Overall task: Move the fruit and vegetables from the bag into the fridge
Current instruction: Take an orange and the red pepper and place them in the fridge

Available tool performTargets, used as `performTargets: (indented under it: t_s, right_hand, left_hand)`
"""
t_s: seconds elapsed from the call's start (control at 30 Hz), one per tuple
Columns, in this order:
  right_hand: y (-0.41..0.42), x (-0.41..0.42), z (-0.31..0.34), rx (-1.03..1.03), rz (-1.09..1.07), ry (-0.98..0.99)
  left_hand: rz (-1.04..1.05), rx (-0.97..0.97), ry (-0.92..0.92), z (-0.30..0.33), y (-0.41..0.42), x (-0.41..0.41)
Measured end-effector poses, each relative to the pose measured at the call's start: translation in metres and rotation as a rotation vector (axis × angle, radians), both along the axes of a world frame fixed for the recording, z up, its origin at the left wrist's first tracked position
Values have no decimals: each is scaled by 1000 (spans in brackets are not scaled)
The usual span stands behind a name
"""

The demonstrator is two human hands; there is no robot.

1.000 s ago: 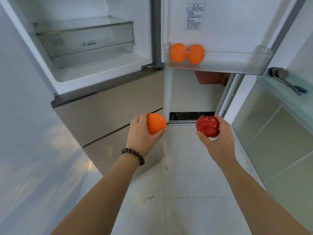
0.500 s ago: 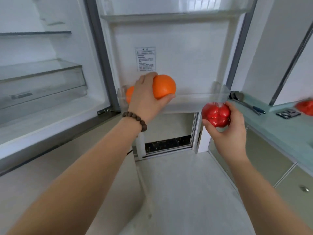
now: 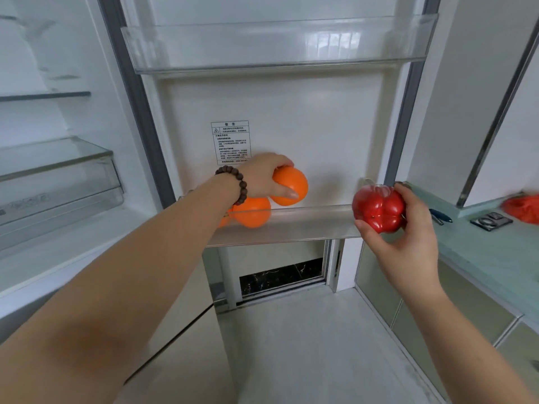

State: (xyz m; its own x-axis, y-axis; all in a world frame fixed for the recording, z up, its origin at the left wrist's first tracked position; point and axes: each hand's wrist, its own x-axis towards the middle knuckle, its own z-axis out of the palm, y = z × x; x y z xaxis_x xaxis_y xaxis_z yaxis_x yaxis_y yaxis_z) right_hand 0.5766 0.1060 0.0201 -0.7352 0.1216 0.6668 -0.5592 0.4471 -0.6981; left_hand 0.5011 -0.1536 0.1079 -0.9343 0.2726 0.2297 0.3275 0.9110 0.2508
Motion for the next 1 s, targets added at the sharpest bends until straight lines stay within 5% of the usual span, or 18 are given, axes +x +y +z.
performTargets:
  t_s: [0.13, 0.6, 1.0]
  right_hand:
    - [-4, -2, -3, -11, 0, 1]
    - [-11, -6, -7, 6, -26, 1]
    - [-31, -9, 22, 1, 65, 82]
  left_hand:
    - [-35, -95, -138, -6, 1, -13]
    - [-84, -313, -126, -19, 5, -33]
    - [15, 394, 3, 8, -7, 22]
